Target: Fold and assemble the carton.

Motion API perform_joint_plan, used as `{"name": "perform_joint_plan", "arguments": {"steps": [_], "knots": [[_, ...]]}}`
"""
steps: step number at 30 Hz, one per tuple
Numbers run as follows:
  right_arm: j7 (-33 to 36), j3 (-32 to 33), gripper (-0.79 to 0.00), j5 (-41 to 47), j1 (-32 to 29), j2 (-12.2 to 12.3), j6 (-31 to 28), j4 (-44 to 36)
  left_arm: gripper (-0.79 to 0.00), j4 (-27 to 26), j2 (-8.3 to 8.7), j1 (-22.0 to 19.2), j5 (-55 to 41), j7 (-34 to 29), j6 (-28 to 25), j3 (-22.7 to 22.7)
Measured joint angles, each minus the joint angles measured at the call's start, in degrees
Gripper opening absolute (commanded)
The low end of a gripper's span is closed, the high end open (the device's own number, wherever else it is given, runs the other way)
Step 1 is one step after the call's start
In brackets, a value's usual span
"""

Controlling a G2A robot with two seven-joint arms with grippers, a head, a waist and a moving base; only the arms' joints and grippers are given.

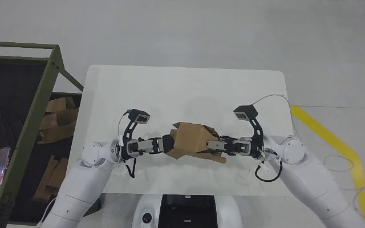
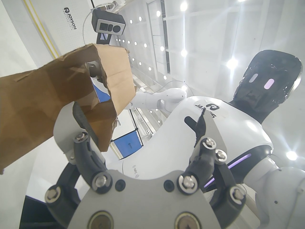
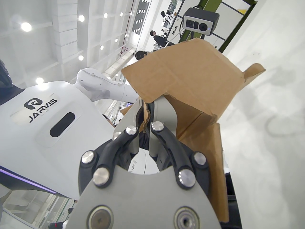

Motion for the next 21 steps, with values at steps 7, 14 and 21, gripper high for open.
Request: {"name": "perform_joint_plan", "arguments": {"steps": [7,14,21], "knots": [[1.56,0.02,-0.785,0.12,-0.11,-0.35,0.67,-0.02,0.000,-1.08,0.06,0.09,0.48,-0.82,0.81,0.50],[5.45,-1.08,-0.785,2.77,1.04,-1.02,1.11,0.88,0.000,-2.35,0.14,-0.03,1.07,-1.61,1.60,1.37],[8.27,-2.00,-0.785,4.36,2.15,-1.73,1.87,1.77,0.000,-3.01,0.19,-0.33,1.34,-1.86,1.85,2.33]]}}
